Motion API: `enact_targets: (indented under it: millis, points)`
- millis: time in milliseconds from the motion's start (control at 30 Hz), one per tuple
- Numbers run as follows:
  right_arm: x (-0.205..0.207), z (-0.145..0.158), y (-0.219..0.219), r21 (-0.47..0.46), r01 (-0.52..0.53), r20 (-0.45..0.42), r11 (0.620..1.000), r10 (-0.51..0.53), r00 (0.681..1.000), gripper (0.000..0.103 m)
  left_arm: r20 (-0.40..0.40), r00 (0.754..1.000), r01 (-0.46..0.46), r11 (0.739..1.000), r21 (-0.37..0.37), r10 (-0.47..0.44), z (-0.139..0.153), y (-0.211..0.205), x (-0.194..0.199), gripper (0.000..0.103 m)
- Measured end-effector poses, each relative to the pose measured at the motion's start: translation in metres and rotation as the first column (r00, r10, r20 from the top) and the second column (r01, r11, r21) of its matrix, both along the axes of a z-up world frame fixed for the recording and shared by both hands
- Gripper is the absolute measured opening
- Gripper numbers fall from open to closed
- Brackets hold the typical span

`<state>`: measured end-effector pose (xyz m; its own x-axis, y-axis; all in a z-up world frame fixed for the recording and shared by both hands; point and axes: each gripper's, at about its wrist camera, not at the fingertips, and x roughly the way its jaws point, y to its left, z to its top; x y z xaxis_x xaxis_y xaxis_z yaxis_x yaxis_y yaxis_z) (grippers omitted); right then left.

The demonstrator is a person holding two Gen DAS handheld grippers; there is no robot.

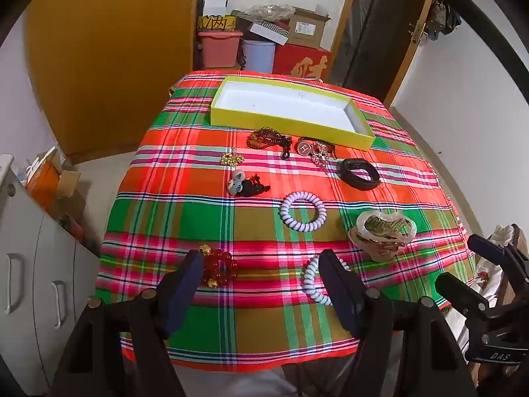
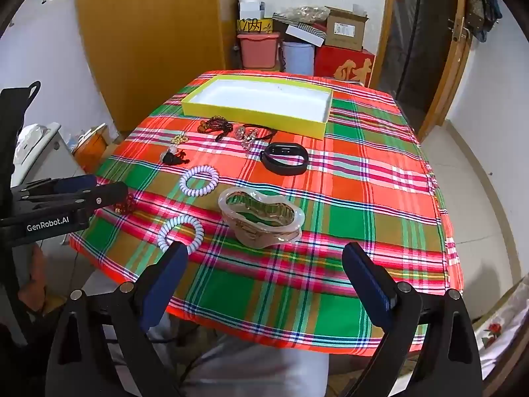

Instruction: Organize jewelry

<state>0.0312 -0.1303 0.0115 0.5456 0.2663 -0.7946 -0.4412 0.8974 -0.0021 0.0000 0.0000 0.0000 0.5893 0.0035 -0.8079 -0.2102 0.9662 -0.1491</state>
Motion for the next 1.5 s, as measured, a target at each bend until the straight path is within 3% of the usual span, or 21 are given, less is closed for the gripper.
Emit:
enact_targets:
  millis: [300,667,1500]
  points:
    - [0.0017,0.0002,0.0032,-0.009,0.001,-0.006,1.0,-0.001,1.0,0.095,0.005,1.0,-0.005,1.0,0.004,0.005,0.0013,0.0059,-0.0025,0.072]
    - [0.0024,0.0021,0.0031,0.0,0.0,-0.001,1.0,0.0,1.0,0.095,0.017,1.0,0.006,0.997,0.076,-0.008,0.0086,0.0008,-0.0043,0.072]
    - [0.0056,0.0028,0.0024,0.03,-0.01,0.0,1.0,0.01,1.0,0.095,0.034,0.999,0.019,0.999,0.037,-0.02,0.007,0.0025,-0.0068,0.072]
